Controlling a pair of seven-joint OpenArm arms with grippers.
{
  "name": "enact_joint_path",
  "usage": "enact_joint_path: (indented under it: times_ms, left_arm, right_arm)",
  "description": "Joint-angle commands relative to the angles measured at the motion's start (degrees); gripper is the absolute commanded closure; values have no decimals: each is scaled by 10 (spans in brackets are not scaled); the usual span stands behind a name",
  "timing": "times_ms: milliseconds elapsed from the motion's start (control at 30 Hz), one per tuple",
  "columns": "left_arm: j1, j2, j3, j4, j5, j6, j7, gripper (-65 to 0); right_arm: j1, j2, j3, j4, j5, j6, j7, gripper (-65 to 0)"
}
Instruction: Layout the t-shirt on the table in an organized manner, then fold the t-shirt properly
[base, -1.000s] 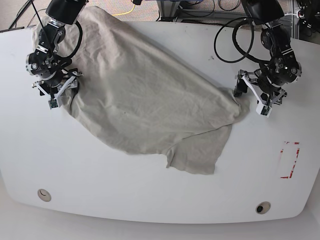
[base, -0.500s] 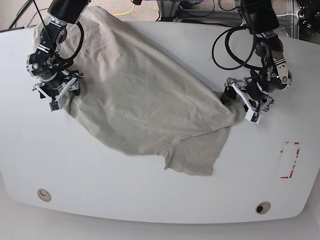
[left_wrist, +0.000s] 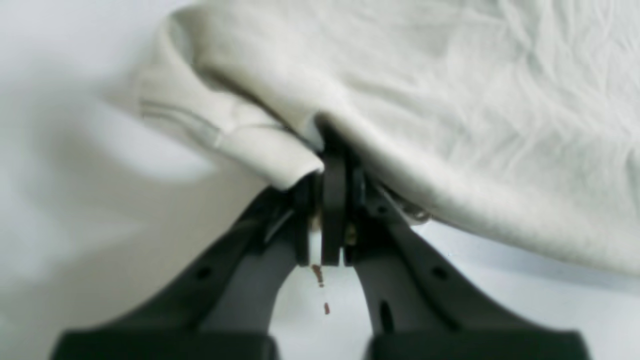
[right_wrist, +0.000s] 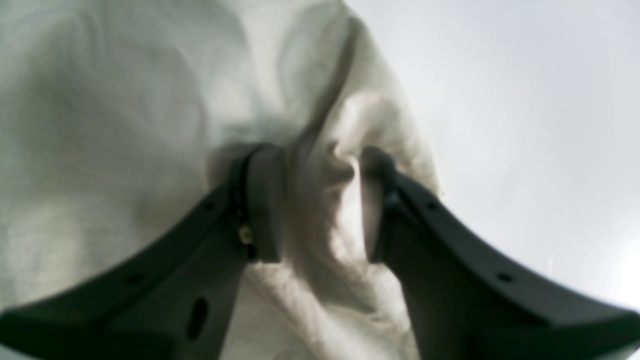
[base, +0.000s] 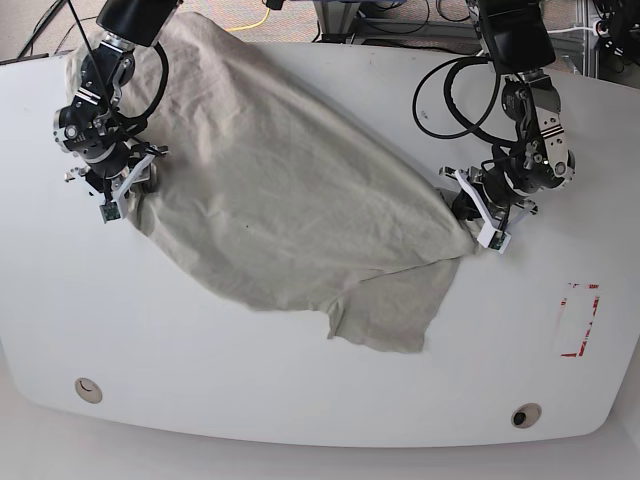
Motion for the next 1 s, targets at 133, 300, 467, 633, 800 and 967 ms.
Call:
enact_joint_path:
  times_ms: [133,300,467,633,800,967]
  left_arm:
    - [-37,-8,-1,11,-5,-1,-8,0]
    - [-58,-27,0,9,-5,-1,-7,0]
    - [-76,-44,0,8,-5,-1,-7,0]
    - [-102,-57,1,5,-4,-1,-7,0]
    - [-126,-79,33,5,-4,-1,-8,0]
    - [-157,-101,67,5,-4,-1,-9,0]
  right_arm:
    - [-7,8,1,13,5,-1,11,-127]
    - [-21,8,1,16,5,-1,11,-122]
    - [-30,8,4,32,5,-1,10,-124]
    - [-35,11,4,34,5,-1,10,-124]
    - [-37,11,4,37,5,-1,10,-125]
    - [-50,4,1,71,5,-1,4,-125]
